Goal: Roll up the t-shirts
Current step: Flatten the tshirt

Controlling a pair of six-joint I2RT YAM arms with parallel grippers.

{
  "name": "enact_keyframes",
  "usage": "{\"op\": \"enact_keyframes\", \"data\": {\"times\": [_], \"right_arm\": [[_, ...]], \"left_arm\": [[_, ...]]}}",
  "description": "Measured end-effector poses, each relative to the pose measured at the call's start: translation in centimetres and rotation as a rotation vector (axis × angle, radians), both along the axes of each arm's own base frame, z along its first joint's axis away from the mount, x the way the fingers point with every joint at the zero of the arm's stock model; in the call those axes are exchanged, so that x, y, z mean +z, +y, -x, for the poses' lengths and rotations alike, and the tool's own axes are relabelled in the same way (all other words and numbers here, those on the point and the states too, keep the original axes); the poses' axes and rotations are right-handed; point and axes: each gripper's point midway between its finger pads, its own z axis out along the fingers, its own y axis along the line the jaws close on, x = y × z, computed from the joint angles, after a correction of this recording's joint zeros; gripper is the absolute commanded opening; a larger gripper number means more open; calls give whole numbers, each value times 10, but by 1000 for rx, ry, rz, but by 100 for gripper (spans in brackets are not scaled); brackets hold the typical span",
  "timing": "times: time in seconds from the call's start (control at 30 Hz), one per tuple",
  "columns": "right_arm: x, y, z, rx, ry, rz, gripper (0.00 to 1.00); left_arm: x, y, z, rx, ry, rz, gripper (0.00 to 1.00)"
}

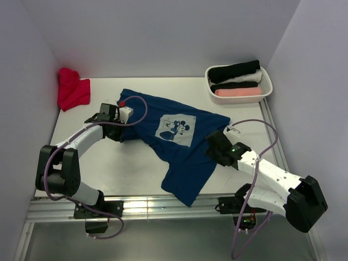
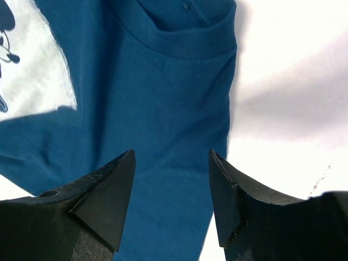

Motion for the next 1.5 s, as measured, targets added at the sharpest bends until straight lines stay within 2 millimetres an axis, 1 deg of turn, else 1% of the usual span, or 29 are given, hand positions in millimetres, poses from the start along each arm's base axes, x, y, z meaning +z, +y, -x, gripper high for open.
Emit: {"op": "enact_keyframes", "data": {"times": [0.1,0.27,0.47,0.57,0.63,0.7,0.83,0.97,1.07,1.3,1.4,1.5], "right_arm": [[-2,1,6,10,18,-5,63],[-14,-2,19,9,64,2,64],[-27,-8,35,1,117,5,62],[-30,-7,40,7,132,-5,60],[-30,-3,43,25,137,-11,59],[-31,4,47,56,144,-12,59],[-36,17,59,114,174,5,61],[-39,24,67,133,191,2,64],[-40,21,68,100,191,6,67],[-38,0,65,13,170,66,68],[-43,-4,63,-10,184,84,66],[-45,-4,58,-27,180,76,63]], "left_arm": [[-2,13,2,20,17,-13,0],[-4,34,5,45,40,-32,0],[-2,72,5,117,52,-46,0],[1,84,3,137,49,-47,0],[2,91,3,145,47,-47,0],[3,95,3,152,50,-49,0],[2,98,5,144,57,-51,0],[2,100,5,141,56,-55,0],[2,104,5,139,54,-62,0],[2,113,7,161,57,-65,0],[1,114,8,156,62,-67,0],[1,114,10,148,67,-72,0]]}}
